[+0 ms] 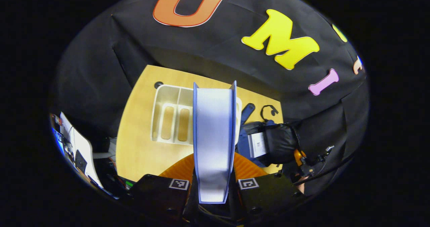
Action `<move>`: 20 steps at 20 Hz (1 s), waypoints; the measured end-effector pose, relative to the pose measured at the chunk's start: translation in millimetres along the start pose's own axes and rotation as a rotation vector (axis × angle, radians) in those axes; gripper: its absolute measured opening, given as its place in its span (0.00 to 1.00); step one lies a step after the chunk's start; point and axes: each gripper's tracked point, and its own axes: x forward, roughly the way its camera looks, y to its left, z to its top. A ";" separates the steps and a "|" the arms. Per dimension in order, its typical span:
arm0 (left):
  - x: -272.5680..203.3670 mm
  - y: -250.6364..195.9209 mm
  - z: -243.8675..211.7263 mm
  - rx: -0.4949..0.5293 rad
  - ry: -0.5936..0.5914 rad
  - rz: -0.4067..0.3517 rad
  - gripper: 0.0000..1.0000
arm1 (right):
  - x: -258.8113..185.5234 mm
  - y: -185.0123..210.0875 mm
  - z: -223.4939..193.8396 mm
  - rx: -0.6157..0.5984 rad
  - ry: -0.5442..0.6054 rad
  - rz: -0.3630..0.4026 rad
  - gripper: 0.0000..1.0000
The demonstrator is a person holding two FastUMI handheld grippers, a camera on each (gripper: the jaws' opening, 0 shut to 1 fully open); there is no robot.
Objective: Open the schoolbag, grab two books from the bookshelf and put them into the schoolbag.
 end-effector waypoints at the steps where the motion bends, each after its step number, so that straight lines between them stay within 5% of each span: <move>1: 3.4 -14.4 -4.6 -0.012 0.000 -0.044 0.39 | -0.8 0.0 -1.0 0.001 0.002 0.001 0.00; 9: 66.8 -112.3 -45.0 -0.029 0.066 -0.297 0.39 | -1.9 -4.5 2.4 0.012 -0.006 0.006 0.00; 20: 184.8 -184.8 -131.2 -0.087 0.194 -0.343 0.39 | -1.0 -21.2 1.0 0.030 0.003 -0.006 0.00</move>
